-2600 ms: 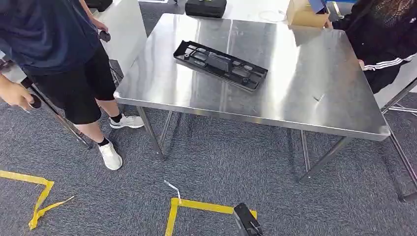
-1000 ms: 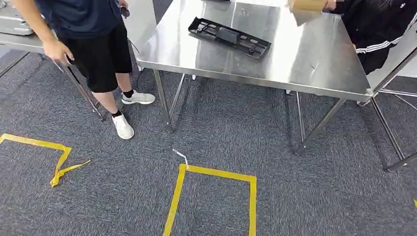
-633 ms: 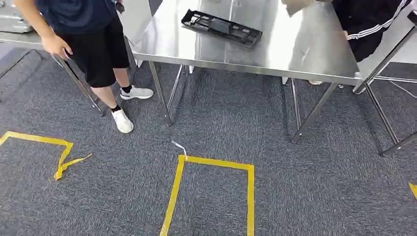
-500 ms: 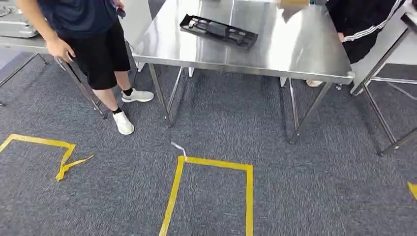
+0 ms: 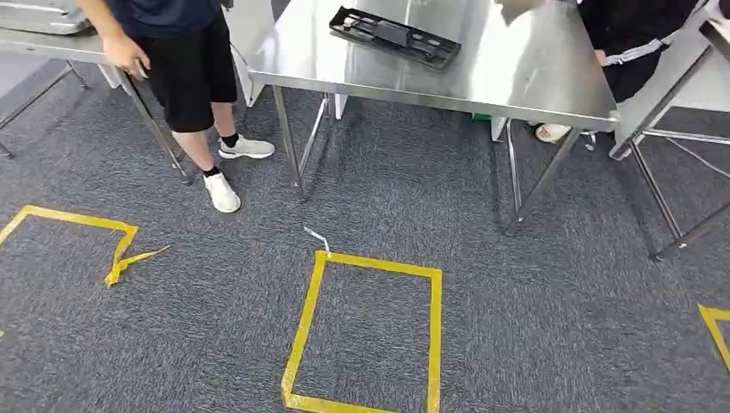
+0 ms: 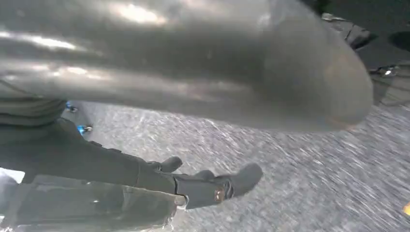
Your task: Take the parts from the cabinet and place them on the table.
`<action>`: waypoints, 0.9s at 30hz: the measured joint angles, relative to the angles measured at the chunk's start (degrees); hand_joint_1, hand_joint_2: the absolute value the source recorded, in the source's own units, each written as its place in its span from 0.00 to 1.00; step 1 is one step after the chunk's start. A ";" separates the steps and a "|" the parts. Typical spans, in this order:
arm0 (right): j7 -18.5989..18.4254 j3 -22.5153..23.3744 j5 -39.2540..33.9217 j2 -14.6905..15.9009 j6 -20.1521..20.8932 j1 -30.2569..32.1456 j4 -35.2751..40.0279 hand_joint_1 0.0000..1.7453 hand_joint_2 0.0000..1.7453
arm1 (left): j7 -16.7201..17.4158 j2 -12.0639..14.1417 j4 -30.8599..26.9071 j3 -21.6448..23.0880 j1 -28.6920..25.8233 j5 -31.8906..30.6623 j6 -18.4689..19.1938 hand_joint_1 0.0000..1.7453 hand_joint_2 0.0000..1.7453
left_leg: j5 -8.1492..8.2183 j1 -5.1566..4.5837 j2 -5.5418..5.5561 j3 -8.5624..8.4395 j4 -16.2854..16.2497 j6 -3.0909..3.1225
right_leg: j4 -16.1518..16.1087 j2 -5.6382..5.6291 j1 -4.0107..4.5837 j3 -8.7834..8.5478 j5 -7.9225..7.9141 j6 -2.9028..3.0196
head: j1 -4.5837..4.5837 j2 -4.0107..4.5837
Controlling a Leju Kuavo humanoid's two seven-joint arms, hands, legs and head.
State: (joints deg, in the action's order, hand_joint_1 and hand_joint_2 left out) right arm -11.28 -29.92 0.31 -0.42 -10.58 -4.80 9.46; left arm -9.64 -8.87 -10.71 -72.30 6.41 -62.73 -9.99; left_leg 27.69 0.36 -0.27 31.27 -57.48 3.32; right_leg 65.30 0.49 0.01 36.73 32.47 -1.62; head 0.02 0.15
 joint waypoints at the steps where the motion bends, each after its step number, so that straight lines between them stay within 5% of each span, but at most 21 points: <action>1: 0.00 0.00 0.00 0.02 0.00 -0.03 0.00 0.00 0.00 | 0.00 -0.02 0.00 0.00 0.00 -0.15 0.02 0.00 0.00 | -0.77 -0.03 -0.07 0.71 -0.06 0.05 | 4.38 -0.11 -0.07 1.00 2.49 0.16 | 0.04 0.00; 2: 0.00 0.00 0.00 0.04 -0.09 -0.06 0.00 0.00 1.00 | -0.04 -0.02 0.00 0.02 -0.02 -0.28 0.15 0.00 0.00 | -1.38 -0.04 -0.13 1.83 -0.06 -0.03 | 8.51 -0.17 -0.13 1.64 3.81 -0.19 | 0.06 0.02; 4: 0.02 0.00 0.18 0.07 -0.68 0.00 0.00 0.00 1.00 | -0.20 -0.04 0.00 0.11 -0.10 -0.87 0.22 0.00 0.00 | -2.58 -0.02 0.09 3.41 -0.08 -0.29 | 9.86 -0.20 -0.33 0.45 1.64 -1.63 | 0.04 0.00; 6: 0.00 -0.09 0.44 0.11 -1.33 0.01 -0.02 0.00 1.00 | -0.15 -0.13 0.00 0.26 -0.06 -1.18 -0.02 0.00 0.00 | -4.01 0.02 0.80 4.99 -0.10 -0.79 | 2.93 -0.82 -0.48 -4.96 -2.05 -2.60 | 0.02 0.00; 8: -0.02 -0.13 0.52 0.22 -1.66 0.04 -0.02 0.00 1.00 | -0.02 -0.39 0.00 0.48 0.13 -1.44 -0.20 0.00 0.00 | -5.11 -0.20 1.52 5.71 -0.24 -1.37 | -7.61 -4.22 -0.29 -13.09 -0.79 -1.31 | 0.04 0.02; 9: -0.09 -0.17 0.52 0.26 -1.77 0.07 -0.04 0.00 1.00 | -0.02 -0.46 0.00 0.70 0.30 -1.57 -0.31 0.00 0.00 | -5.76 -0.37 1.88 5.93 -0.32 -1.67 | -11.43 -4.09 -0.08 -14.52 0.63 -0.67 | 0.00 0.00; 11: -0.22 -0.28 0.46 0.26 -1.88 0.01 -0.11 0.00 1.00 | 0.00 -0.57 0.00 0.98 0.28 -1.97 -0.68 0.00 0.00 | -7.12 -0.29 2.78 6.15 0.19 -2.41 | -11.01 -3.18 0.25 -13.98 0.46 0.11 | -0.20 0.02; 13: -0.39 -0.37 0.42 0.20 -1.90 0.11 -0.13 0.00 1.00 | 0.17 -0.52 0.00 1.16 -0.07 -2.01 -0.70 0.00 0.00 | -6.60 0.05 2.88 6.82 -0.49 -2.84 | -11.30 -1.82 -0.87 -13.63 -0.65 1.25 | -0.22 0.00; 15: -0.42 -0.37 0.28 0.26 -2.05 0.31 -0.15 0.00 1.00 | 0.35 -0.57 0.00 1.40 -0.18 -2.05 -0.70 0.00 0.00 | 0.24 0.21 1.25 8.63 -6.38 -3.32 | -11.30 -0.68 -0.66 -12.92 -1.39 2.34 | -0.61 0.02; 16: -0.44 -0.37 0.28 0.26 -2.05 0.44 -0.15 0.00 1.00 | 0.35 -0.57 0.00 1.49 -0.16 -2.08 -0.70 0.00 0.00 | 3.16 0.28 1.11 9.93 -10.89 -3.65 | -11.28 -0.01 -0.56 -12.50 -1.70 2.24 | -0.50 0.02; 17: -0.44 -0.39 0.28 0.24 -2.05 0.55 -0.18 0.00 1.00 | 0.33 -0.57 0.00 1.53 -0.18 -2.10 -0.68 0.00 0.00 | 4.66 0.38 0.99 10.93 -15.06 -4.04 | -11.22 0.77 -0.54 -12.09 -1.99 2.22 | -0.59 0.00; 18: -0.44 -0.39 0.24 0.24 -2.05 0.59 -0.17 0.00 1.00 | 0.35 -0.57 0.00 1.60 -0.29 -2.12 -0.66 0.00 0.00 | 4.47 0.48 0.82 11.17 -17.41 -4.26 | -11.14 1.41 -0.53 -11.72 -2.22 2.09 | -0.52 0.00; 19: -0.44 -0.39 0.20 0.24 -2.05 0.60 -0.20 0.00 1.00 | 0.35 -0.57 0.00 1.66 -0.41 -2.19 -0.61 0.00 0.00 | 3.25 0.66 0.60 10.34 -17.35 -4.45 | -11.05 2.02 -0.56 -11.35 -2.36 1.88 | -0.59 0.00; 21: -0.44 -0.39 0.11 0.20 -2.05 0.59 -0.20 0.00 1.00 | 0.35 -0.52 0.00 1.70 -0.51 -2.21 -0.61 0.00 0.00 | 0.44 1.09 -0.33 4.79 -10.02 -4.68 | -10.61 3.16 -0.76 -10.81 -2.47 1.62 | -0.55 0.02; 22: -0.42 -0.39 0.11 0.17 -2.05 0.56 -0.20 0.00 1.00 | 0.35 -0.50 0.00 1.73 -0.45 -2.30 -0.61 0.00 0.00 | -0.44 1.28 -1.90 0.88 -4.48 -4.76 | -10.29 3.67 -0.74 -10.80 -2.42 1.52 | -0.59 0.00; 23: -0.42 -0.37 0.09 0.28 -2.08 0.54 -0.20 0.00 1.00 | 0.35 -0.55 0.02 1.75 -0.27 -2.38 -0.59 0.00 0.00 | 0.60 1.06 -4.30 -1.49 -0.96 -4.88 | -9.88 4.26 -0.17 -10.25 -2.15 1.03 | -0.59 0.00; 24: -0.42 -0.39 0.11 0.17 -2.10 0.42 -0.20 0.00 1.00 | 0.33 -0.50 0.00 1.75 -0.20 -2.49 -0.52 0.00 0.00 | 0.06 0.62 -3.56 -0.80 -1.39 -3.82 | -9.53 4.60 -0.22 -10.20 -2.21 0.67 | -0.48 0.00; 27: -0.33 -0.37 0.09 0.20 -2.16 -0.21 -0.17 0.00 1.00 | 0.15 -0.52 0.00 1.75 -0.34 -2.54 -0.44 0.00 0.00 | 0.35 0.26 -2.14 -0.01 -0.68 -2.17 | -9.68 5.94 -0.03 -10.60 -2.48 -0.55 | -0.21 0.02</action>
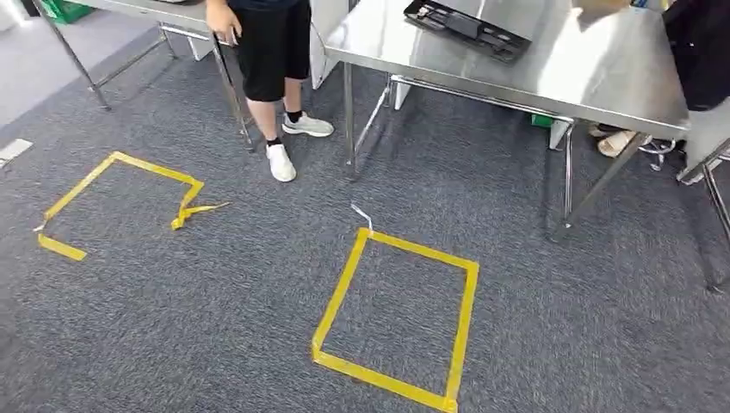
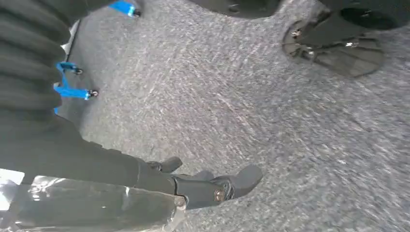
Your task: Take the parts from the cabinet and place them on the table.
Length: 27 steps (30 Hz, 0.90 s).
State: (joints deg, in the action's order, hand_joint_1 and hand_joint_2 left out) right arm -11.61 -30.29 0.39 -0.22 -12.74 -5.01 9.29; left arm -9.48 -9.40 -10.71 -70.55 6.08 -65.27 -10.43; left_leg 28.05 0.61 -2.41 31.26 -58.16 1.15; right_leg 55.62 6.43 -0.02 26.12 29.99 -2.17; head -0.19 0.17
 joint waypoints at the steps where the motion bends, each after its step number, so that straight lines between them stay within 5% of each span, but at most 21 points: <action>1: 0.00 0.00 0.02 0.13 -0.02 -0.13 0.00 0.00 1.00 | -0.02 -0.02 0.00 0.00 -0.03 -0.02 0.07 0.00 0.00 | -0.55 0.29 0.62 -0.16 0.59 0.79 | 0.13 -0.11 0.29 0.25 0.27 -0.35 | -0.07 -0.02; 2: 0.00 0.00 0.00 0.20 -0.02 -0.15 -0.02 0.00 1.00 | -0.07 -0.05 0.00 0.00 -0.07 -0.02 0.09 0.00 0.00 | -0.75 0.30 0.75 -0.03 0.74 1.07 | 1.04 -1.85 -0.29 0.81 1.10 -0.35 | 0.10 0.00; 3: 0.07 0.00 0.07 0.20 -0.02 -0.14 0.00 0.00 1.00 | -0.17 0.00 0.00 0.00 0.03 0.00 0.19 0.00 0.00 | -1.04 0.27 1.47 0.42 0.74 1.50 | 5.48 -4.34 -0.28 2.84 3.62 0.11 | 0.30 -0.02; 5: 0.04 -0.02 0.09 0.29 0.00 0.29 -0.02 0.00 1.00 | -0.64 -0.02 0.00 0.00 0.08 0.02 1.01 0.00 0.00 | -1.42 0.03 2.81 1.06 0.70 1.98 | 15.74 -5.88 -0.34 7.73 7.41 0.50 | 0.37 -0.02; 6: -0.04 -0.02 0.09 0.26 0.04 0.54 -0.04 0.00 1.00 | -0.88 -0.02 0.00 0.00 -0.01 0.05 1.25 0.00 0.00 | -1.55 -0.06 3.51 1.22 0.69 2.01 | 18.69 -6.07 -0.35 9.17 7.89 0.29 | 0.39 -0.02; 8: -0.04 -0.02 0.09 0.29 0.09 0.96 -0.04 0.00 1.00 | -1.12 0.00 0.00 0.00 -0.20 0.11 1.62 0.00 0.00 | -1.78 -0.11 4.96 1.28 0.66 1.83 | 15.75 -6.27 -0.36 8.02 5.63 -0.69 | 0.39 -0.02; 10: -0.04 -0.02 0.09 0.29 0.09 0.77 -0.04 0.00 1.00 | -1.25 -0.02 0.00 0.00 -0.13 0.11 1.73 0.00 0.00 | -2.03 -0.11 6.30 1.27 0.64 1.49 | 5.35 -7.83 -0.50 3.50 0.99 -1.65 | 0.43 0.00; 11: -0.04 -0.02 0.09 0.29 0.09 0.79 -0.06 0.00 1.00 | -1.29 -0.04 0.00 0.00 -0.10 0.11 1.79 0.00 0.00 | -2.18 -0.19 6.79 1.49 0.58 1.24 | 1.78 -10.90 -0.69 2.20 -0.13 -1.56 | 0.52 -0.02; 12: 0.00 -0.04 0.09 0.29 0.09 0.81 -0.07 0.00 1.00 | -1.33 -0.04 0.00 0.02 0.03 0.11 1.84 0.00 0.00 | -2.16 -0.61 7.43 1.83 0.15 1.04 | 0.48 -11.06 -0.44 1.99 -0.26 -0.88 | 0.39 -0.02; 15: -0.04 -0.09 0.11 0.20 0.11 0.84 -0.07 0.00 1.00 | -1.47 -0.04 0.00 0.02 -0.20 0.11 2.10 0.00 0.00 | -2.89 -0.40 9.02 2.23 0.61 -0.10 | 0.83 -9.42 -0.07 1.95 -0.54 0.21 | 0.37 0.00; 16: -0.04 -0.09 0.13 -0.04 0.11 0.81 -0.07 0.00 1.00 | -1.51 0.00 0.00 0.02 -0.26 0.11 2.16 0.00 0.00 | -2.73 -0.34 8.92 2.55 0.15 -0.29 | 0.20 -8.70 -1.12 1.82 -1.04 0.95 | 0.33 -0.02; 17: -0.07 -0.11 0.17 0.00 0.11 0.71 -0.07 0.00 1.00 | -1.55 0.00 0.00 0.02 -0.31 0.11 2.19 0.00 0.00 | -1.43 -0.53 6.01 3.34 -1.22 -0.39 | 0.19 -8.07 -1.04 1.72 -1.22 1.22 | 0.26 0.00; 18: -0.04 -0.11 0.20 0.00 0.11 0.76 -0.07 0.00 1.00 | -1.60 0.00 0.00 0.02 -0.25 0.13 2.27 0.00 0.00 | 0.58 -0.50 4.48 4.52 -3.82 -0.54 | 0.20 -7.57 -0.98 1.82 -1.32 1.78 | 0.02 -0.02; 20: -0.07 -0.18 0.31 0.02 0.13 1.07 -0.07 0.00 1.00 | -1.75 0.00 0.00 0.02 -0.04 0.40 2.43 0.00 0.00 | 5.54 -0.23 3.17 9.01 -13.75 -1.01 | 0.23 -5.63 -0.64 1.95 -1.27 2.22 | -0.05 0.00; 22: -0.07 -0.24 0.35 -0.02 0.13 1.12 -0.07 0.00 1.00 | -1.82 0.00 0.00 0.02 -0.20 0.44 2.64 0.00 0.00 | 5.97 0.10 2.80 10.49 -17.33 -1.35 | 0.30 -4.12 -0.57 2.15 -1.26 2.21 | -0.07 -0.02; 23: -0.07 -0.31 0.35 -0.04 0.13 1.07 -0.07 0.00 1.00 | -1.82 0.02 0.00 0.00 -0.28 0.46 2.64 0.00 0.00 | 4.47 0.30 2.51 9.33 -15.31 -1.48 | 0.33 -3.51 -0.59 2.55 -1.24 2.20 | -0.11 -0.02; 25: -0.07 -0.48 0.35 -0.13 0.13 0.98 -0.07 0.00 1.00 | -1.84 0.09 0.00 0.00 -0.22 0.46 2.64 0.00 0.00 | 0.30 0.75 1.05 3.89 -5.89 -1.72 | 0.52 -2.34 -0.75 2.42 -0.94 1.84 | -0.09 -0.02; 26: -0.07 -0.55 0.35 -0.11 0.15 0.94 -0.07 0.00 1.00 | -1.86 0.11 0.00 0.02 -0.09 0.46 2.64 0.00 0.00 | -0.53 0.86 -1.33 1.24 -1.73 -1.84 | 0.89 -1.89 -0.56 1.74 -0.69 1.44 | -0.13 -0.02; 27: -0.07 -0.57 0.35 0.05 0.13 1.01 -0.07 0.00 1.00 | -1.86 0.11 0.00 0.02 0.17 0.46 2.56 0.00 0.00 | -0.28 0.60 -1.91 0.99 -0.80 -1.42 | 1.54 -1.41 0.20 2.57 -0.23 0.86 | -0.16 -0.02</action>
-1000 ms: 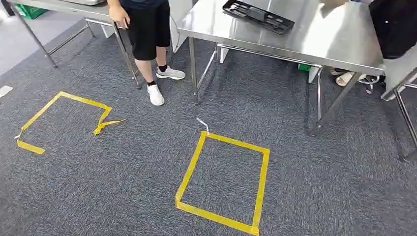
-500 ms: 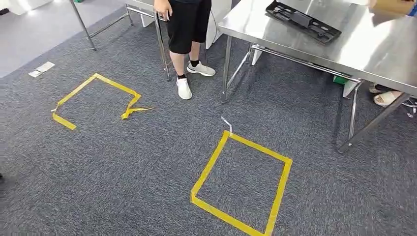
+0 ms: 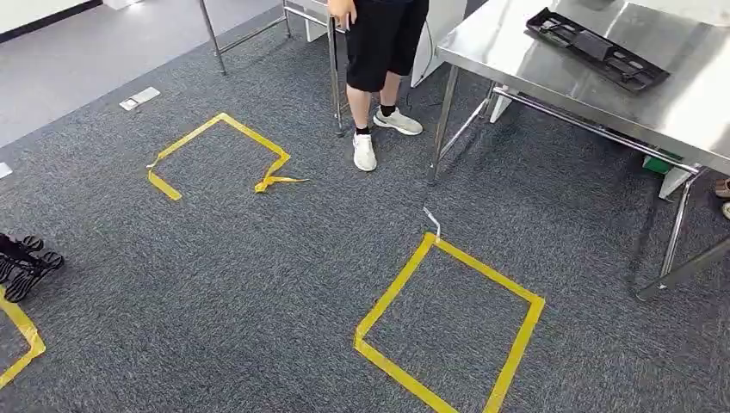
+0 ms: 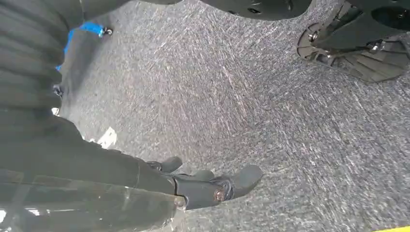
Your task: Take the parts from the cabinet and place them on the table.
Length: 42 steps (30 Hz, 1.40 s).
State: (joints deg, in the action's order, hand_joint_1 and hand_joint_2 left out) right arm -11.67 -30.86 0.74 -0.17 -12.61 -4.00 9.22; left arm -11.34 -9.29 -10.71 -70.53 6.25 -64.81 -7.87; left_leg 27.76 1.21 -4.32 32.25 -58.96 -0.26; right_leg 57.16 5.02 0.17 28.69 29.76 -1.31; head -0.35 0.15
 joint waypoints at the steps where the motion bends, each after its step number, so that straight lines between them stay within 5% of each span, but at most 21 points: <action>1: 0.00 -0.02 0.00 0.06 0.00 -0.02 0.00 0.00 1.00 | -0.07 -0.02 0.00 0.00 0.11 -0.02 -0.64 0.00 0.00 | 0.03 -0.20 0.83 0.23 -0.14 0.50 | -0.21 0.42 -0.21 -0.10 0.06 -0.27 | 0.69 0.02; 4: -0.04 -0.05 -0.06 -0.02 -0.04 -0.38 0.00 0.00 1.00 | -0.09 0.09 0.00 0.00 -0.15 -0.11 -1.81 0.00 0.00 | -0.56 -0.63 2.49 0.73 0.25 1.97 | -0.30 1.56 -0.20 -0.70 0.01 -1.20 | 0.66 0.00; 6: -0.02 -0.05 -0.15 0.09 -0.04 -0.36 0.00 0.00 1.00 | -0.11 0.17 0.00 0.00 -0.14 -0.11 -1.40 0.00 0.00 | -1.03 -0.39 3.33 0.94 0.44 2.68 | 3.14 -3.14 -0.77 1.08 2.54 -0.92 | 0.84 0.00; 8: -0.02 -0.05 -0.30 0.09 -0.04 -0.15 -0.02 0.00 1.00 | -0.20 0.17 -0.02 0.00 0.06 -0.22 -1.22 0.00 0.00 | -1.31 -0.59 4.82 1.44 0.43 3.13 | 13.35 -4.60 -0.74 5.73 6.93 -0.15 | 0.88 0.00; 10: -0.02 -0.05 -0.35 0.06 -0.04 -0.04 -0.04 0.00 1.00 | -0.20 0.20 -0.02 0.02 -0.09 -0.44 -1.07 0.00 0.00 | -1.49 -0.75 6.27 1.66 0.41 3.26 | 18.74 -4.83 -0.76 8.42 8.11 -0.45 | 0.84 0.00; 11: -0.02 -0.05 -0.35 0.06 -0.04 -0.04 -0.04 0.00 1.00 | -0.20 0.20 -0.02 0.00 -0.21 -0.44 -1.07 0.00 0.00 | -1.54 -0.76 6.94 1.65 0.40 3.22 | 17.37 -4.87 -0.75 7.82 7.15 -0.87 | 0.88 0.02; 13: -0.02 -0.05 -0.35 0.06 -0.04 -0.09 -0.04 0.00 1.00 | -0.22 0.22 -0.02 0.00 -0.21 -0.44 -1.00 0.00 0.00 | -1.75 -0.73 8.56 1.57 0.39 2.94 | 7.84 -5.53 -0.90 3.31 2.86 -1.93 | 0.90 0.00; 15: -0.02 -0.05 -0.35 0.13 -0.04 -0.15 -0.09 0.00 1.00 | -0.42 0.22 -0.02 0.00 -0.16 -0.39 -0.48 0.00 0.00 | -2.00 -0.78 9.67 1.77 0.30 2.47 | 0.15 -10.35 -1.22 0.03 0.69 -1.94 | 0.92 0.00; 19: 0.26 -0.18 0.09 -0.15 0.17 -0.34 -0.07 0.00 1.00 | -0.74 0.26 -0.02 0.00 -0.33 0.39 0.52 0.00 0.00 | -2.83 -0.82 11.85 2.41 0.66 0.85 | -0.03 -7.56 -0.64 -0.20 -0.21 -0.30 | 0.77 0.00; 20: 0.31 -0.20 0.26 -0.22 0.24 -0.40 -0.09 0.00 1.00 | -0.74 0.28 -0.02 -0.02 -0.34 0.55 0.50 0.00 0.00 | -2.42 -0.58 11.23 2.59 0.19 0.84 | -0.38 -6.95 -1.47 -0.27 -0.60 0.31 | 0.79 0.00; 21: 0.35 -0.22 0.37 -0.13 0.33 -0.46 -0.09 0.00 1.00 | -0.77 0.31 -0.02 -0.02 -0.32 0.61 0.46 0.00 0.00 | -0.34 -0.93 7.73 3.70 -2.09 0.73 | -0.56 -6.24 -1.17 -0.17 -0.82 0.67 | 0.59 0.00; 22: 0.37 -0.24 0.44 -0.13 0.33 -0.36 -0.09 0.00 1.00 | -0.79 0.31 -0.02 -0.02 -0.19 0.68 0.46 0.00 0.00 | 2.38 -0.91 6.09 5.66 -6.26 0.53 | -0.55 -5.41 -1.07 -0.06 -0.79 1.06 | 0.24 0.00; 25: 0.39 -0.31 0.46 -0.16 0.44 -0.10 -0.11 0.00 1.00 | -0.85 0.31 -0.02 -0.02 -0.21 0.68 0.46 0.00 0.00 | 6.47 -0.56 4.96 10.27 -16.93 -0.09 | -0.53 -2.73 -0.71 0.12 -0.72 1.14 | 0.33 0.00; 28: 0.39 -0.42 0.50 -0.15 0.48 -0.36 -0.11 0.00 1.00 | -0.63 0.33 -0.02 -0.04 -0.38 0.68 0.42 0.00 0.00 | 1.53 0.04 3.52 5.25 -8.58 -0.49 | -0.48 -0.79 -0.85 0.08 -0.58 1.14 | 0.31 0.00; 29: 0.39 -0.44 0.48 -0.15 0.50 -0.40 -0.11 0.00 1.00 | -0.61 0.33 -0.02 -0.04 -0.28 0.68 0.28 0.00 0.00 | -0.21 0.21 1.92 2.37 -3.70 -0.56 | -0.36 -0.25 -0.87 -0.33 -0.37 0.88 | 0.33 0.00; 30: 0.39 -0.42 0.48 0.02 0.50 -0.43 -0.13 0.00 1.00 | -0.57 0.20 0.00 -0.04 -0.09 0.68 0.26 0.00 0.00 | 0.13 0.12 -1.68 0.62 -0.31 -0.60 | -0.02 0.25 -0.20 -0.36 -0.03 0.41 | 0.14 0.00; 34: 0.39 -0.44 0.46 -0.02 0.52 -0.76 -0.13 0.00 1.00 | -0.48 0.31 -0.04 -0.04 -0.03 0.68 0.26 0.00 0.00 | -0.33 -0.79 1.42 1.12 -0.13 1.37 | -0.10 2.46 -0.13 -0.81 0.30 -0.61 | 0.68 0.00; 35: 0.39 -0.44 0.46 0.06 0.52 -0.80 -0.15 0.00 1.00 | -0.48 0.31 -0.04 -0.04 -0.09 0.68 0.24 0.00 0.00 | -0.85 -0.29 2.01 0.91 0.30 2.14 | 0.28 1.73 -0.28 -0.33 0.78 -1.08 | 0.77 0.00; 37: 0.39 -0.44 0.48 0.06 0.59 -0.75 -0.15 0.00 1.00 | -0.41 0.33 -0.07 -0.04 0.07 0.77 0.24 0.00 0.00 | -1.21 -0.38 3.17 1.34 0.37 2.82 | 5.57 -3.56 -0.60 1.91 3.89 -0.71 | 1.05 0.00; 40: 0.37 -0.44 0.48 0.09 0.66 -0.48 -0.20 0.00 1.00 | -0.39 0.33 -0.07 -0.04 0.14 0.77 0.26 0.00 0.00 | -1.48 -0.61 5.63 1.84 0.34 3.13 | 18.55 -4.84 -0.61 8.03 8.56 -0.39 | 1.08 0.00; 42: 0.37 -0.44 0.48 0.06 0.66 -0.43 -0.22 0.00 1.00 | -0.35 0.33 -0.07 -0.04 -0.08 0.79 0.26 0.00 0.00 | -1.60 -0.62 7.28 1.77 0.29 2.99 | 15.94 -4.93 -0.76 6.97 6.52 -1.45 | 1.12 0.02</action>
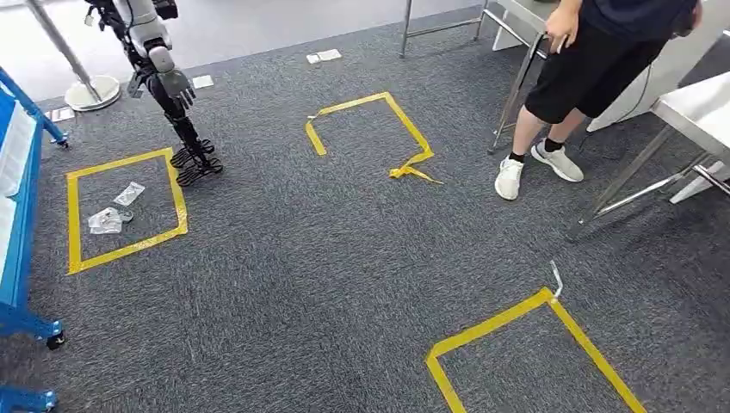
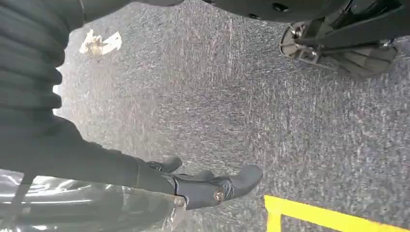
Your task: Take the parts from the cabinet and place them on the table.
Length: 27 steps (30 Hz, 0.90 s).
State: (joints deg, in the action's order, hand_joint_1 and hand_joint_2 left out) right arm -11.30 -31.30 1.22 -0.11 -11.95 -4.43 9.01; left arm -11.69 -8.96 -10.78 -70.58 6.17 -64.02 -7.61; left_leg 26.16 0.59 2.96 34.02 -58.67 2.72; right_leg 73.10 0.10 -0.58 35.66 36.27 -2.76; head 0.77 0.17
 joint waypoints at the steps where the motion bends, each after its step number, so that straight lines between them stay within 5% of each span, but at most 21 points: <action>1: 0.00 0.00 0.00 0.00 0.02 -0.03 0.02 0.00 1.00 | 0.00 0.00 0.00 0.00 0.00 0.04 0.00 0.00 0.00 | -0.10 0.03 0.86 -0.08 -0.02 -0.16 | -5.04 -0.28 -0.24 -2.30 -2.30 -0.69 | -0.04 -0.02; 2: 0.00 0.00 0.00 0.02 0.02 -0.07 0.00 0.00 1.00 | 0.00 0.00 0.00 0.00 0.02 0.04 0.00 0.00 0.00 | -0.17 0.06 1.50 -0.14 -0.03 -0.30 | -9.86 -0.99 -0.48 -4.55 -4.24 -1.13 | -0.02 0.00; 3: 0.00 0.00 0.00 0.02 0.02 -0.10 0.00 0.00 1.00 | 0.00 -0.02 0.00 0.00 0.04 0.04 0.00 0.00 0.00 | -0.31 0.07 2.21 0.00 -0.04 -0.63 | -14.84 -4.02 -1.00 -6.65 -5.62 -1.37 | 0.09 -0.02; 7: -0.07 -0.09 0.24 -0.15 0.02 -0.29 0.00 0.00 1.00 | 0.02 0.02 -0.02 -0.02 -0.22 0.50 -0.09 0.00 0.00 | -1.06 0.01 3.99 0.34 0.44 -2.30 | -15.08 -2.35 -0.06 -7.00 -6.26 0.49 | -0.02 0.00; 8: -0.09 -0.09 0.28 -0.22 0.02 -0.39 0.00 0.00 1.00 | 0.02 0.02 -0.02 -0.04 -0.33 0.50 -0.18 0.00 0.00 | -1.02 0.12 3.94 0.64 0.22 -2.57 | -15.54 -1.67 -0.61 -6.76 -6.74 1.21 | -0.02 -0.02; 10: -0.07 -0.11 0.35 -0.15 0.09 -0.50 0.00 0.00 1.00 | 0.00 -0.02 -0.02 -0.07 -0.28 0.57 -0.28 0.00 0.00 | 2.56 -0.08 -1.37 2.67 -4.02 -2.69 | -15.66 -0.61 -0.58 -6.56 -7.14 2.32 | -0.53 0.00; 12: -0.07 -0.11 0.28 -0.13 0.33 -0.22 0.00 0.00 1.00 | 0.02 -0.04 -0.02 -0.04 -0.10 0.52 -0.31 0.00 0.00 | 7.05 0.03 -2.32 6.48 -12.87 -2.90 | -15.64 1.04 -0.17 -6.39 -7.07 2.45 | -0.57 -0.02; 14: -0.07 -0.11 0.04 -0.09 0.33 -0.17 0.00 0.00 1.00 | 0.02 -0.09 0.00 -0.04 -0.22 0.39 -0.31 0.00 0.00 | 8.03 0.06 -2.61 8.37 -17.62 -3.05 | -15.62 2.62 0.03 -6.26 -7.04 2.47 | -0.61 -0.02; 16: -0.04 -0.11 -0.02 -0.07 0.33 -0.24 0.00 0.00 1.00 | 0.02 -0.09 0.00 -0.04 -0.31 0.37 -0.31 0.00 0.00 | 4.58 0.06 -3.06 5.01 -11.94 -2.94 | -15.61 3.87 0.04 -6.36 -6.98 2.48 | -0.61 -0.02; 17: -0.04 -0.11 -0.09 -0.09 0.26 -0.25 0.00 0.00 1.00 | 0.02 -0.09 -0.02 -0.04 -0.26 0.33 -0.28 0.00 0.00 | 2.28 0.06 -3.99 1.86 -6.44 -2.80 | -15.61 4.46 0.04 -6.50 -6.92 2.51 | -0.61 -0.02; 18: -0.04 -0.11 -0.18 -0.07 0.19 -0.26 0.00 0.00 1.00 | 0.02 -0.07 -0.02 -0.04 -0.15 0.18 -0.20 0.00 0.00 | 0.97 -0.03 -6.56 -1.17 -1.29 -2.54 | -15.55 4.96 0.18 -6.75 -6.75 2.32 | -0.63 -0.02; 19: -0.04 -0.11 -0.31 0.00 0.17 -0.25 0.00 0.00 1.00 | 0.02 -0.07 -0.02 -0.04 0.04 0.04 -0.15 0.00 0.00 | 1.62 -0.59 -8.29 -1.65 -0.18 -2.23 | -15.34 5.38 1.01 -6.57 -6.51 2.02 | -0.66 -0.02; 23: -0.07 -0.11 -0.85 -0.02 -0.16 -0.38 0.00 0.00 1.00 | 0.02 -0.02 -0.02 -0.02 0.06 -0.31 -0.13 0.00 0.00 | 0.91 -0.85 -5.24 -1.03 0.34 -0.69 | -15.63 7.51 0.95 -7.07 -6.44 1.00 | -0.35 -0.02; 25: -0.02 -0.11 -0.98 0.13 -0.18 -0.33 0.00 0.00 1.00 | 0.02 -0.09 -0.02 0.00 0.12 -0.39 -0.13 0.00 0.00 | 0.29 -0.31 -4.28 -1.13 0.82 0.08 | -12.73 2.84 0.55 -5.57 -4.44 0.83 | -0.20 0.00; 27: -0.02 -0.11 -1.01 0.20 -0.18 -0.18 -0.02 0.00 1.00 | 0.02 -0.11 -0.02 0.00 0.34 -0.48 -0.07 0.00 0.00 | 0.01 -0.34 -2.73 -0.70 0.81 0.45 | -3.40 0.58 0.39 -1.35 -0.27 1.38 | 0.00 -0.02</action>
State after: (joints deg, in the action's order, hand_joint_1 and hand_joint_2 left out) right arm -11.32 -31.41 0.22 0.09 -12.13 -4.61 8.98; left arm -11.67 -9.07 -10.80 -70.58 6.51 -64.50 -7.67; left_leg 26.18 0.25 0.23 33.32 -57.85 3.17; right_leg 69.69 0.67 -0.19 34.31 36.00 -1.38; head 0.77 0.15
